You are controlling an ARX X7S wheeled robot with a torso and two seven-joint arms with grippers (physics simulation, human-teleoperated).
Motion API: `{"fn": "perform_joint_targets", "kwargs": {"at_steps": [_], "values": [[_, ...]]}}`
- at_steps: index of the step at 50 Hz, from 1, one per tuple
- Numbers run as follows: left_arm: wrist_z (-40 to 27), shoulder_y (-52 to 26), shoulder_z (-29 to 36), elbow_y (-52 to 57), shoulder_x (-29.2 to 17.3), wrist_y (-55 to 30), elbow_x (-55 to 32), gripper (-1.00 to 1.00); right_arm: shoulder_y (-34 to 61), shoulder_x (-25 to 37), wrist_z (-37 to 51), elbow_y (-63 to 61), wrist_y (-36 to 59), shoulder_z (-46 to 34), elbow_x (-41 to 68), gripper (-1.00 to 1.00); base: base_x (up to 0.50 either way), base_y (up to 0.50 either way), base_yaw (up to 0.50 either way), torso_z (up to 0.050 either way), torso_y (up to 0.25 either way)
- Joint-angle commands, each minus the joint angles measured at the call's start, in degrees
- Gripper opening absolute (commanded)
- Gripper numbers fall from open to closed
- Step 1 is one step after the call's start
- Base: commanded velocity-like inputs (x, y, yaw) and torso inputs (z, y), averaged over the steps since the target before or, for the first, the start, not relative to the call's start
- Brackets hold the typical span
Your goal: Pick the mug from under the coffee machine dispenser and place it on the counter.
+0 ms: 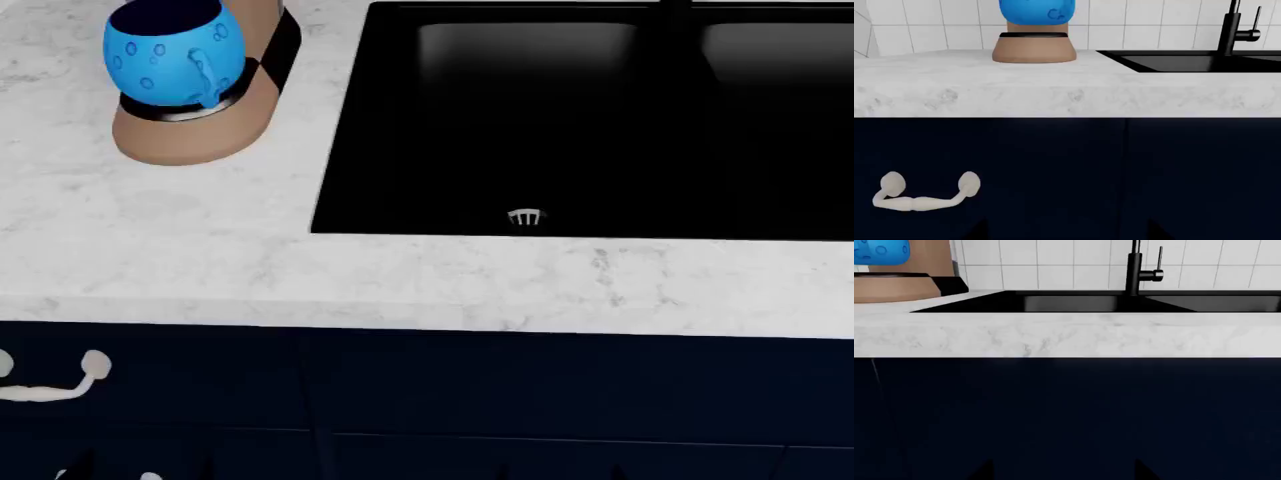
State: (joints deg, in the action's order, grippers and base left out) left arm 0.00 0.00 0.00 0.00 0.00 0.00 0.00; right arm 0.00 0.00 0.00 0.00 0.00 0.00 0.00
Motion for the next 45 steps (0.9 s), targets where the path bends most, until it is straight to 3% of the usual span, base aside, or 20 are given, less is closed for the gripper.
{"fn": "perform_joint_targets", "kwargs": {"at_steps": [1,16,45], "values": [[0.0,0.0,0.6,0.0,-0.6,0.0,-0.6,1.00,0.0,0.5,0.0,0.0,0.0,0.0,0.5,1.00,0.00,0.00,0.00,0.000,0.000],[-3.0,-0.5,3.0,0.1,-2.9,-1.4,-4.1,1.00,0.2,2.9,3.3,0.5,-0.6,-3.4,3.3,1.00,0.00,0.00,0.00,0.003,0.000],[-5.4,-0.9,5.8,-0.4,-5.0,-0.8,-5.5,1.00,0.7,5.0,5.9,0.9,-0.7,-6.1,5.1,1.00,0.00,0.00,0.00,0.050,0.000]]}}
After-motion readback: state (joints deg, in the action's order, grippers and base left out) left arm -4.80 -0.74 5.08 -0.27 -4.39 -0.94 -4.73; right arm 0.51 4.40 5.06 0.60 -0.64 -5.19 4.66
